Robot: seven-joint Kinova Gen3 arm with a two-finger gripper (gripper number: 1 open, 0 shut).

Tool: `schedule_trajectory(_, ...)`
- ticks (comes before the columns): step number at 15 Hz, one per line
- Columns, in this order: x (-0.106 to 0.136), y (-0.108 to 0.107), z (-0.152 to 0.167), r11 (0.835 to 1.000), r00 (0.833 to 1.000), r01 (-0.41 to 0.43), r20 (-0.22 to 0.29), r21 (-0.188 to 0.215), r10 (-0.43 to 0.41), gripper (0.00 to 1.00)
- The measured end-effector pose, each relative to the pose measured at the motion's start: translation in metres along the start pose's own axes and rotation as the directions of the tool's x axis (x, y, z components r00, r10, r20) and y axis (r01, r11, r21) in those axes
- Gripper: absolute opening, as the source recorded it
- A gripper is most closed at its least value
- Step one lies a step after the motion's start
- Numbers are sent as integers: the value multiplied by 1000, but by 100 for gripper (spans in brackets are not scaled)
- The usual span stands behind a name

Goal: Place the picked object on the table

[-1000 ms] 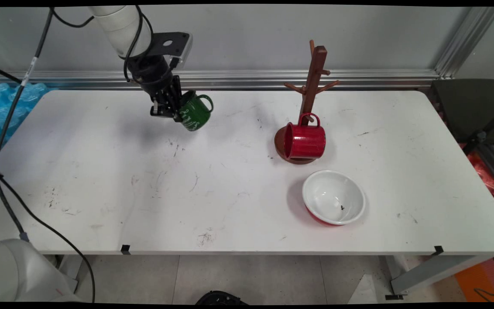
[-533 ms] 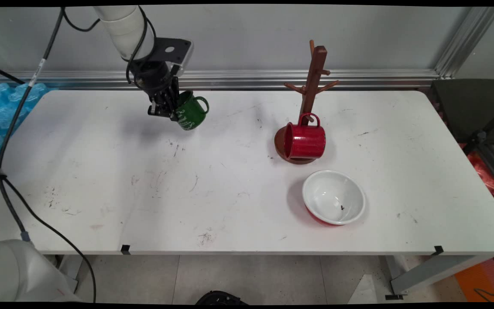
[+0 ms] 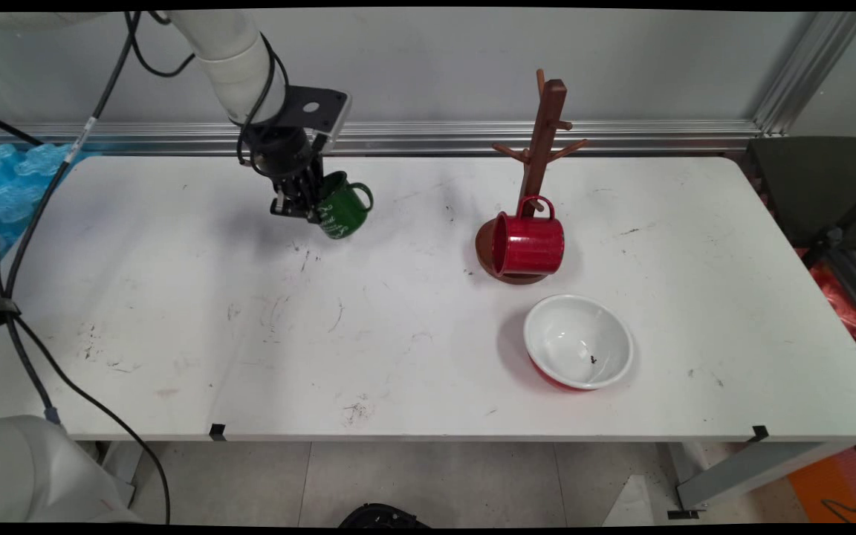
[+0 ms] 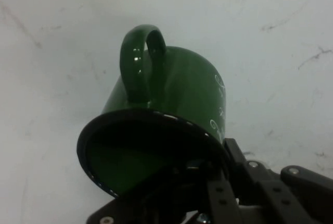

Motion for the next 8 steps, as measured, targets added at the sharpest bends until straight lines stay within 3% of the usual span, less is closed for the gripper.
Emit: schedule_trajectory(8,9,4,17,1000,1000,-13,-1,-7,13,0)
